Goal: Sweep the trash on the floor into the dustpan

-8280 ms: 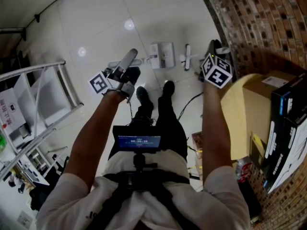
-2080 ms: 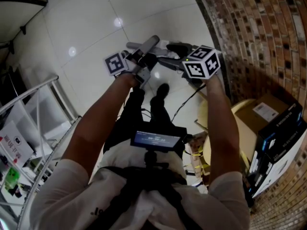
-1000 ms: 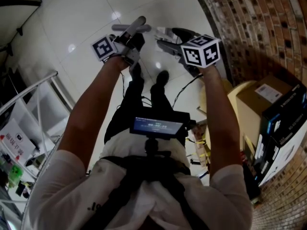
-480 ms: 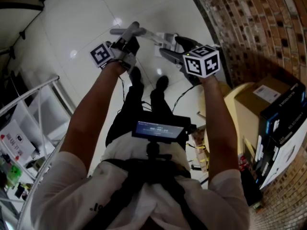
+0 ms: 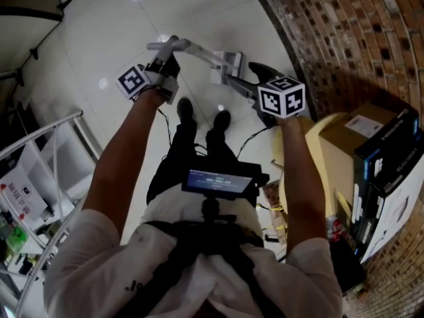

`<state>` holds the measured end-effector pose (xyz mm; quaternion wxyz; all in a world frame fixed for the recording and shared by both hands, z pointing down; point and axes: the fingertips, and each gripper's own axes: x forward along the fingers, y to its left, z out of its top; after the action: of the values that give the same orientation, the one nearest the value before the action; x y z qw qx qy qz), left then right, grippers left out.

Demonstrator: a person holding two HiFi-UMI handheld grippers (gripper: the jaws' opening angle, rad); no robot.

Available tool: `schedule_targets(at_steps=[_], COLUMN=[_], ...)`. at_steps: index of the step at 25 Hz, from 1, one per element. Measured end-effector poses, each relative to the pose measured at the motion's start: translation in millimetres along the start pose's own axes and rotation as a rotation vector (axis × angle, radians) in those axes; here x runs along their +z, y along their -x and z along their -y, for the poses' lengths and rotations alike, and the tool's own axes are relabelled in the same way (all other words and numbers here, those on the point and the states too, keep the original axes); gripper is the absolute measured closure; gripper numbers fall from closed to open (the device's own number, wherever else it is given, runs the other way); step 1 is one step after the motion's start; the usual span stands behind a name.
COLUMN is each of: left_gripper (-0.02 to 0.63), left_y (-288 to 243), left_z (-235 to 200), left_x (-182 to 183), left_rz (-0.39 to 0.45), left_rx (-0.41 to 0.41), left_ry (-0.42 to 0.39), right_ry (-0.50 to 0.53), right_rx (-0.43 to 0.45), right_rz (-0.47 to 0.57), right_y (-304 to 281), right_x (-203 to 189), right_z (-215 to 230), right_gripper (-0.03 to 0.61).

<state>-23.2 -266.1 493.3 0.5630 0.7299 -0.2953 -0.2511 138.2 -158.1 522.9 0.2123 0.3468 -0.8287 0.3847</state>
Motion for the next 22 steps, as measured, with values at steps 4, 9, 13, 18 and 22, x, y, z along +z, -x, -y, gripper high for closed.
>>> schedule_targets(at_steps=[4, 9, 13, 18, 22], left_gripper=[0.431, 0.390, 0.377, 0.348, 0.348], left_y=[2.6, 11.9, 22.3, 40.0, 54.0], left_z=[-7.3, -10.1, -7.6, -4.6, -12.8], left_x=[2.7, 5.4, 14.3, 11.8, 5.6], left_rz=[0.008, 0.041, 0.075, 0.085, 0.090], left_rx=[0.017, 0.035, 0.038, 0.049, 0.079], left_ry=[-0.015, -0.020, -0.042, -0.046, -0.055], right_ry=[-0.001, -0.016, -0.028, -0.036, -0.032], right_rx=[-0.011, -0.040, -0.049, -0.063, -0.061], right_rz=[0.002, 0.013, 0.025, 0.029, 0.016], right_y=[10.0, 23.7, 33.7, 42.7, 49.0], right_x=[-7.6, -19.3, -25.5, -34.3, -45.1], right_z=[3.1, 10.0, 11.1, 10.0, 5.9], right_gripper=[0.213, 0.206, 0.204, 0.204, 0.204])
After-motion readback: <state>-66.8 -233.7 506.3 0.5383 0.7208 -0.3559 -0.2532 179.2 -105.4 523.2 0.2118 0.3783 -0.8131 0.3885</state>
